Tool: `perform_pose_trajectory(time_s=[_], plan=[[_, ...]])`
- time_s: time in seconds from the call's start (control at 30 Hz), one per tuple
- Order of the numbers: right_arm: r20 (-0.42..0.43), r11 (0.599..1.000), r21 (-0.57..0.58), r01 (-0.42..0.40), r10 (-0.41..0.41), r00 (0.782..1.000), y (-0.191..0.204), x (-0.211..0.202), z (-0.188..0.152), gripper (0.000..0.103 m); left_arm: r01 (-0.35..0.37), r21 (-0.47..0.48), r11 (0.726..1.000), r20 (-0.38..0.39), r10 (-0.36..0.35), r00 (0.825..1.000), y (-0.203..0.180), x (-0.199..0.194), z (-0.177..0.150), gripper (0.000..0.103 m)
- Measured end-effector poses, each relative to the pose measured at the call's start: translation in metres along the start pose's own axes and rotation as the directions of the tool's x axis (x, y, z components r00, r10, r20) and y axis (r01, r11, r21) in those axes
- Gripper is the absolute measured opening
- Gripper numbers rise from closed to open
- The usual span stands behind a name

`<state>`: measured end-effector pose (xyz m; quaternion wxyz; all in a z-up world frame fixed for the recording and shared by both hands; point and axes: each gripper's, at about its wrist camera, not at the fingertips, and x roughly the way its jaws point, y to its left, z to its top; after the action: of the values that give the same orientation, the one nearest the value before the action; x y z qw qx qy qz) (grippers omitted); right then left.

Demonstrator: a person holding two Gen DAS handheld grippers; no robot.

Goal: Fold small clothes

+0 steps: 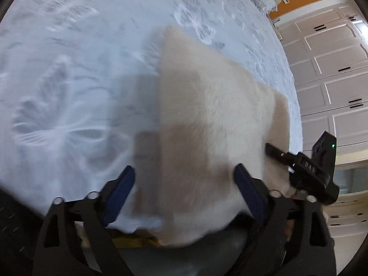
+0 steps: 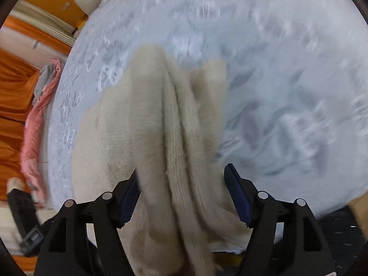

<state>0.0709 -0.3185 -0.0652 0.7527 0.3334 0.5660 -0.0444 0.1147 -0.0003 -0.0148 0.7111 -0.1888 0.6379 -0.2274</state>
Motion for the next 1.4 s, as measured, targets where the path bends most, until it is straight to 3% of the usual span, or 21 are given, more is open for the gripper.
perform_pose_trajectory(time_s=[0.03, 0.1, 0.17, 0.27, 0.43, 0.5, 0.57, 0.6, 0.67, 0.7, 0.77, 0.8, 0.87, 0.97, 1.0, 1.03, 1.07, 1.1, 1.17, 1.3, 1.4], plan=[[0.001, 1.000, -0.001, -0.011, 0.011, 1.000, 0.003, 0.002, -0.001, 0.060, 0.006, -0.015, 1.000, -0.013, -0.006, 1.000, 0.000, 0.008, 0.003, 0.087], [0.002, 0.999, -0.023, -0.025, 0.025, 1.000, 0.016, -0.004, -0.001, 0.039, 0.109, -0.085, 0.990, -0.067, -0.115, 0.991, 0.005, 0.025, 0.010, 0.061], [0.027, 0.997, -0.071, -0.035, 0.037, 0.999, 0.034, -0.017, -0.003, 0.034, 0.150, -0.105, 0.983, -0.065, -0.157, 0.985, 0.002, 0.017, 0.017, 0.043], [0.085, 0.972, -0.171, -0.160, 0.176, 0.981, 0.074, -0.060, -0.005, 0.032, 0.177, -0.018, 0.984, -0.012, -0.177, 0.984, -0.020, -0.026, 0.028, 0.040], [0.150, 0.897, -0.196, -0.396, 0.426, 0.892, 0.105, -0.102, -0.004, 0.032, 0.108, 0.125, 0.986, 0.151, -0.126, 0.980, -0.043, -0.125, 0.051, 0.043], [0.162, 0.882, -0.147, -0.448, 0.469, 0.869, 0.098, -0.092, 0.004, 0.034, 0.054, 0.127, 0.990, 0.189, -0.078, 0.979, -0.038, -0.137, 0.060, 0.054], [0.189, 0.939, -0.114, -0.324, 0.341, 0.921, 0.083, -0.058, 0.019, 0.044, -0.045, 0.141, 0.989, 0.221, 0.013, 0.975, -0.029, -0.127, 0.069, 0.072], [0.195, 0.980, -0.103, -0.170, 0.188, 0.963, 0.074, -0.038, 0.026, 0.048, -0.122, 0.148, 0.981, 0.220, 0.088, 0.972, -0.020, -0.113, 0.074, 0.072], [0.174, 0.990, -0.091, 0.109, -0.092, 0.980, 0.073, -0.016, 0.031, 0.038, -0.287, 0.124, 0.950, 0.186, 0.262, 0.947, -0.004, -0.083, 0.074, 0.060], [0.167, 0.987, -0.117, 0.112, -0.092, 0.982, 0.076, -0.018, 0.025, 0.025, -0.301, 0.115, 0.947, 0.163, 0.281, 0.946, 0.000, -0.077, 0.071, 0.060], [0.191, 0.985, -0.171, 0.010, 0.023, 0.981, 0.091, -0.037, 0.008, 0.025, -0.261, 0.099, 0.960, 0.187, 0.239, 0.953, 0.004, -0.084, 0.052, 0.062], [0.190, 0.976, -0.216, 0.004, 0.038, 0.981, 0.102, -0.043, -0.004, 0.032, -0.263, 0.099, 0.960, 0.205, 0.238, 0.949, 0.002, -0.087, 0.045, 0.064], [0.186, 0.963, -0.269, 0.006, 0.046, 0.981, 0.115, -0.045, -0.022, 0.060, -0.291, 0.118, 0.950, 0.229, 0.259, 0.938, -0.006, -0.087, 0.030, 0.066], [0.150, 0.956, -0.288, 0.054, -0.011, 0.989, 0.115, -0.022, -0.036, 0.064, -0.370, 0.123, 0.921, 0.217, 0.339, 0.916, -0.010, -0.065, 0.028, 0.066], [0.124, 0.958, -0.275, 0.076, -0.043, 0.991, 0.109, -0.007, -0.037, 0.061, -0.383, 0.115, 0.917, 0.200, 0.356, 0.913, -0.008, -0.059, 0.033, 0.066], [0.079, 0.962, -0.257, 0.092, -0.074, 0.994, 0.102, 0.011, -0.035, 0.035, -0.402, 0.101, 0.910, 0.168, 0.382, 0.909, 0.000, -0.048, 0.035, 0.066], [0.051, 0.967, -0.241, 0.086, -0.075, 0.996, 0.097, 0.015, -0.035, 0.018, -0.426, 0.089, 0.900, 0.145, 0.412, 0.900, 0.008, -0.041, 0.035, 0.066], [0.057, 0.973, -0.219, 0.066, -0.055, 0.997, 0.095, 0.011, -0.034, 0.015, -0.449, 0.080, 0.890, 0.127, 0.437, 0.890, 0.011, -0.037, 0.034, 0.065], [0.132, 0.973, -0.225, 0.045, -0.015, 0.991, 0.095, -0.014, -0.034, 0.013, -0.461, 0.079, 0.884, 0.119, 0.450, 0.885, 0.019, -0.033, 0.031, 0.065], [0.032, 0.944, -0.287, 0.163, -0.161, 0.986, 0.082, 0.024, -0.040, 0.016, -0.492, 0.118, 0.862, 0.132, 0.478, 0.869, 0.015, -0.022, 0.023, 0.066], [0.107, 0.936, -0.288, 0.199, -0.175, 0.979, 0.094, 0.006, -0.047, 0.021, -0.518, 0.142, 0.844, 0.162, 0.496, 0.853, 0.002, -0.025, 0.015, 0.064]])
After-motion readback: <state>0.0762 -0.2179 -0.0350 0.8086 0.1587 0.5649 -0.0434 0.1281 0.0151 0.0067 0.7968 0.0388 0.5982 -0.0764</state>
